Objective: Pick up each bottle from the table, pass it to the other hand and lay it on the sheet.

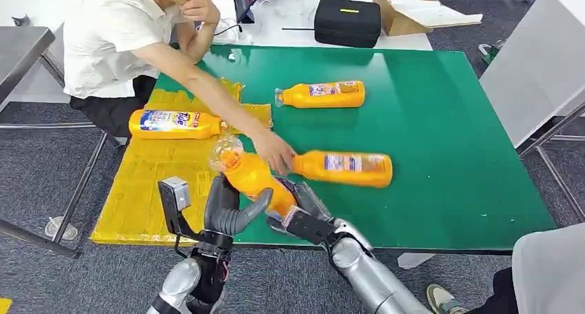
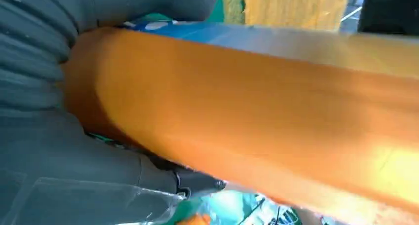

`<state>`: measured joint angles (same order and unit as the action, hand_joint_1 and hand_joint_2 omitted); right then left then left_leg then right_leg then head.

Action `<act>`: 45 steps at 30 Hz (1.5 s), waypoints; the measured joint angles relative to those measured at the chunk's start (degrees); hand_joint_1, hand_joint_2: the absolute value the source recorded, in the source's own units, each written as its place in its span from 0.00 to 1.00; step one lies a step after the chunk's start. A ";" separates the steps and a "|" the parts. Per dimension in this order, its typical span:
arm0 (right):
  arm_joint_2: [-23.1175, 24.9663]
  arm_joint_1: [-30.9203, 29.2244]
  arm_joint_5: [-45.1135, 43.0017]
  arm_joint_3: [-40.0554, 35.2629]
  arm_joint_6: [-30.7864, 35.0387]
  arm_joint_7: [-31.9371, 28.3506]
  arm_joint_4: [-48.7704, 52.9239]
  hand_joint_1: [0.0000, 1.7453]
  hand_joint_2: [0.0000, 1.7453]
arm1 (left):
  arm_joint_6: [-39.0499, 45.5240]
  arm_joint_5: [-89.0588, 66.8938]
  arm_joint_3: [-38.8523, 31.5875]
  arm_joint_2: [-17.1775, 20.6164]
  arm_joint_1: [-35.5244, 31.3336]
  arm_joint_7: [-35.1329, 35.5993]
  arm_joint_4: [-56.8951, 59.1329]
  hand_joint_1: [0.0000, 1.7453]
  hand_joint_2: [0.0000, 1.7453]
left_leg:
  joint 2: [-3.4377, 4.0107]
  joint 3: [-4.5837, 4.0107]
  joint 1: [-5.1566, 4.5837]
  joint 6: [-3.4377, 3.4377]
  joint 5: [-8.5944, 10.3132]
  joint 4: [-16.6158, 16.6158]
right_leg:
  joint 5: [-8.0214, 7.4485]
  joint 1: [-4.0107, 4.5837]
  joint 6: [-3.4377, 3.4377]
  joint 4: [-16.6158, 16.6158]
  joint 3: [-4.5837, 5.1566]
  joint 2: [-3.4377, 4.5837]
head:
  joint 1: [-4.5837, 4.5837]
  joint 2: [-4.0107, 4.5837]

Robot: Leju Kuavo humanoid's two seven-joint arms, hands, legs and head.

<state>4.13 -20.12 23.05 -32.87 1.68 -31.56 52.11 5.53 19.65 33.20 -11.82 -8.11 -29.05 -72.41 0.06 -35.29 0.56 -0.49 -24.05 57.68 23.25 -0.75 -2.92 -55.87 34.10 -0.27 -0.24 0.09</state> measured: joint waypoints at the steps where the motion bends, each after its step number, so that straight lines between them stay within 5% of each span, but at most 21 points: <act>1: 0.02 0.00 0.77 -0.48 0.37 0.02 0.00 1.00 1.00 | 0.07 0.00 -0.11 -0.04 -0.23 0.00 0.37 0.15 1.00 | 0.00 0.00 0.00 0.00 0.00 0.00 | 0.00 0.00 0.00 0.00 0.00 0.00 | 0.02 0.00; 2: 0.04 0.00 1.08 -0.73 0.62 0.04 0.00 1.00 1.00 | 0.09 0.02 -0.17 -0.09 -0.34 0.00 0.55 0.14 1.00 | 0.00 0.00 0.00 0.00 0.00 0.00 | 0.00 0.00 0.00 0.00 0.01 0.00 | 0.00 0.00; 3: 0.13 -0.02 1.32 -1.12 0.68 0.07 0.00 1.00 1.00 | 0.09 0.02 -0.26 -0.13 -0.51 0.00 0.81 0.00 1.00 | 0.00 0.00 0.00 0.00 0.00 0.00 | 0.00 0.00 0.00 0.00 0.01 -0.01 | 0.02 0.00; 9: 0.31 -0.45 2.78 -2.15 2.41 1.68 -0.13 1.00 1.00 | 0.29 0.28 -0.66 -0.55 -1.18 0.83 2.14 0.00 1.00 | 0.01 -0.01 0.00 0.00 0.00 0.00 | 0.00 0.00 0.00 0.00 0.01 0.00 | 0.02 0.00; 11: 0.31 -0.66 3.55 -2.45 3.15 2.23 -0.22 1.00 1.00 | 0.33 0.20 -0.76 -0.61 -1.24 0.98 2.49 1.00 1.00 | 0.00 -0.01 0.00 0.00 0.00 0.00 | 0.00 0.00 0.00 0.00 0.01 -0.01 | 0.00 0.00; 18: 0.00 -0.76 0.15 -3.04 0.11 0.35 -0.22 0.95 1.00 | -5.40 3.81 -1.36 -0.57 -1.23 2.03 3.19 1.00 1.00 | 0.00 -0.01 0.00 0.00 0.00 0.00 | 0.00 0.00 0.00 0.00 0.02 -0.01 | 0.02 0.00; 19: -0.20 -0.73 -1.42 -2.93 -1.20 -0.81 -0.20 0.85 1.00 | -7.02 5.05 -1.73 -0.57 -1.23 2.23 3.24 1.00 1.00 | 0.00 -0.01 0.00 0.00 0.00 0.00 | 0.00 0.00 0.00 0.00 0.02 -0.01 | 0.00 0.00; 20: -0.31 -0.71 -2.24 -2.80 -1.89 -1.50 -0.20 0.63 1.00 | -7.90 5.68 -1.90 -0.57 -1.23 2.36 3.24 1.00 1.00 | 0.00 -0.01 0.00 0.00 0.00 0.00 | 0.00 0.00 0.00 0.00 0.02 -0.01 | 0.00 0.00; 21: -0.44 -0.64 -2.79 -2.67 -2.27 -2.01 -0.20 0.06 1.00 | -8.48 6.01 -2.12 -0.57 -1.22 2.40 3.24 1.00 1.00 | 0.00 -0.01 0.00 0.00 0.00 0.00 | 0.00 0.00 0.00 0.00 0.02 -0.01 | 0.00 0.00; 28: -0.33 1.39 -6.50 -2.30 -4.69 -3.21 1.57 0.00 1.00 | -8.37 7.40 -2.90 -0.57 -0.81 2.69 2.65 1.00 1.00 | -0.01 -0.03 0.00 0.00 0.00 0.00 | 0.00 0.00 0.00 0.00 0.02 0.00 | 0.02 0.00; 29: -0.17 1.80 -7.41 -2.19 -5.13 -3.28 1.97 0.00 0.00 | -8.39 8.18 -3.13 -0.57 -0.73 2.95 2.54 1.00 1.00 | -0.01 -0.03 0.00 0.00 0.00 0.00 | 0.00 0.00 0.00 0.00 0.02 0.00 | 0.02 0.00; 39: 1.20 3.61 -9.29 -0.64 -4.03 -3.26 3.65 0.00 0.00 | -6.06 10.34 -5.03 -0.55 0.30 3.72 1.12 1.00 1.00 | 0.00 -0.03 0.00 0.00 0.00 0.00 | 0.00 0.00 0.00 0.00 0.03 -0.01 | 0.00 0.00; 45: 1.68 7.43 7.97 1.14 26.59 -3.49 6.91 0.00 0.00 | 4.69 1.56 -7.43 -0.06 0.95 0.59 -3.04 1.00 1.00 | -0.04 -0.04 0.00 0.00 0.00 0.00 | 0.01 0.00 0.00 0.00 0.05 -0.05 | 0.02 0.00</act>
<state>5.81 -12.70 31.02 -31.73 28.27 -35.06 59.02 10.22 21.21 25.77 -11.89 -7.16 -28.46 -75.45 0.02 -35.33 0.56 -0.49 -24.05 57.68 23.26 -0.75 -2.92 -55.87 34.15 -0.33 -0.22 0.09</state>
